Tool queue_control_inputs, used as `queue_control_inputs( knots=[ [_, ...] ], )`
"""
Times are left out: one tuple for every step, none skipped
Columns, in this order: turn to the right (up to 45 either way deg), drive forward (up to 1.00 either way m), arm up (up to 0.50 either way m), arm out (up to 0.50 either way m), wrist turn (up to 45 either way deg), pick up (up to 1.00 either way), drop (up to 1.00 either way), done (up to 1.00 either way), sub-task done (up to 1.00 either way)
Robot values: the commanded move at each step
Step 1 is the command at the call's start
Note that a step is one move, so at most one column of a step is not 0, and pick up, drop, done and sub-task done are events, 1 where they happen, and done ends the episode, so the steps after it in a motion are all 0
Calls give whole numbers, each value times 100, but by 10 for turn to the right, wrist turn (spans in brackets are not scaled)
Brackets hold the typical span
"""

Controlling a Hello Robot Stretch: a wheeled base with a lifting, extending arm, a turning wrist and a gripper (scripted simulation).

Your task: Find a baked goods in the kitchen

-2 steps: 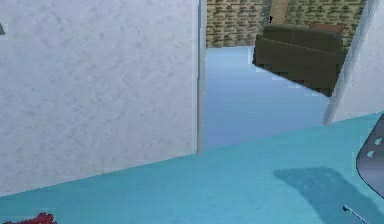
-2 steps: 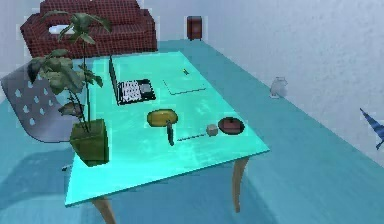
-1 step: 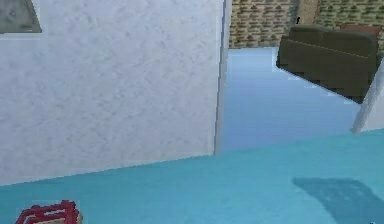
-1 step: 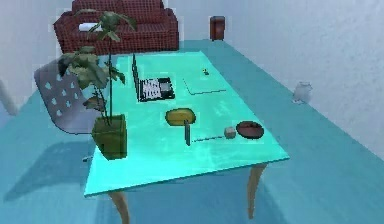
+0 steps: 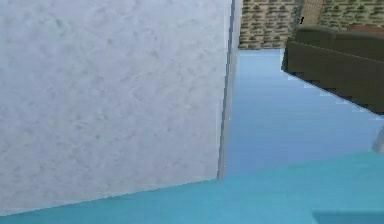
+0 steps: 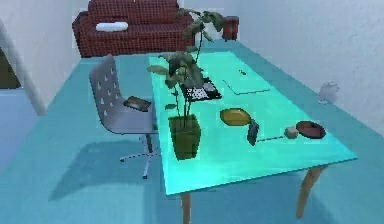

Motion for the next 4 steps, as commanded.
queue_control_inputs(
  knots=[
    [300,0,0,0,0,0,0,0,0],
    [0,100,0,0,0,0,0,0,0],
    [90,0,0,0,0,0,0,0,0],
    [0,5,0,0,0,0,0,0,0]
  ],
)
